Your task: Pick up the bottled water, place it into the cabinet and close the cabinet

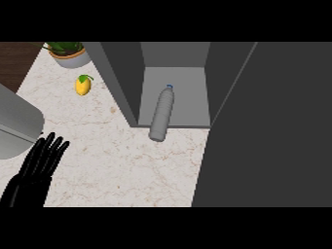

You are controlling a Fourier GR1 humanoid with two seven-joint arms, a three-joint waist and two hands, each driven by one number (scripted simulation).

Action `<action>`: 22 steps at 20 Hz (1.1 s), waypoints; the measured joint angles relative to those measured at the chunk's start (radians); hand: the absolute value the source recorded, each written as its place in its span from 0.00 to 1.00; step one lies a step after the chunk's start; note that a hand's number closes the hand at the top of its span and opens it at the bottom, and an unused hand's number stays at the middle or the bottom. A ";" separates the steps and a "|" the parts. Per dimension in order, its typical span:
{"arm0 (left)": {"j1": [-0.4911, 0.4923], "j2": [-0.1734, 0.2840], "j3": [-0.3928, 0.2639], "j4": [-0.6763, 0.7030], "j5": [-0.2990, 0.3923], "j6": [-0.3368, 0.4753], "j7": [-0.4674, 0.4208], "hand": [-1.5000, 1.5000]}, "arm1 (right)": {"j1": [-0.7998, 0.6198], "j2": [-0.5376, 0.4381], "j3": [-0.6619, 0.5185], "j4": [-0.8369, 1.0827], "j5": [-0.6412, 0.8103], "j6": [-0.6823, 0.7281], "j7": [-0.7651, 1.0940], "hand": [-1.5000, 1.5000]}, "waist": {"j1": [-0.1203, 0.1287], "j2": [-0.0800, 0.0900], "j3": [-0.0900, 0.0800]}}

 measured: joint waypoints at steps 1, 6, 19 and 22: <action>0.012 0.018 0.013 -0.010 0.004 -0.006 -0.001 0.00 | -0.013 0.004 0.034 0.000 0.003 -0.010 0.003 1.00 | 0.000 -0.001 0.000; 0.074 0.080 0.043 -0.073 0.005 -0.035 -0.016 0.00 | -0.132 0.025 0.182 0.007 0.024 -0.101 0.038 1.00 | 0.006 -0.005 -0.002; 0.153 0.193 0.136 -0.190 0.076 -0.092 0.023 0.00 | -0.553 0.249 0.603 0.105 0.422 -0.458 0.167 1.00 | 0.014 -0.007 -0.003; 0.172 0.209 0.154 -0.216 0.090 -0.103 0.032 0.00 | -0.669 0.327 0.693 0.190 0.517 -0.588 0.185 1.00 | 0.021 -0.004 -0.002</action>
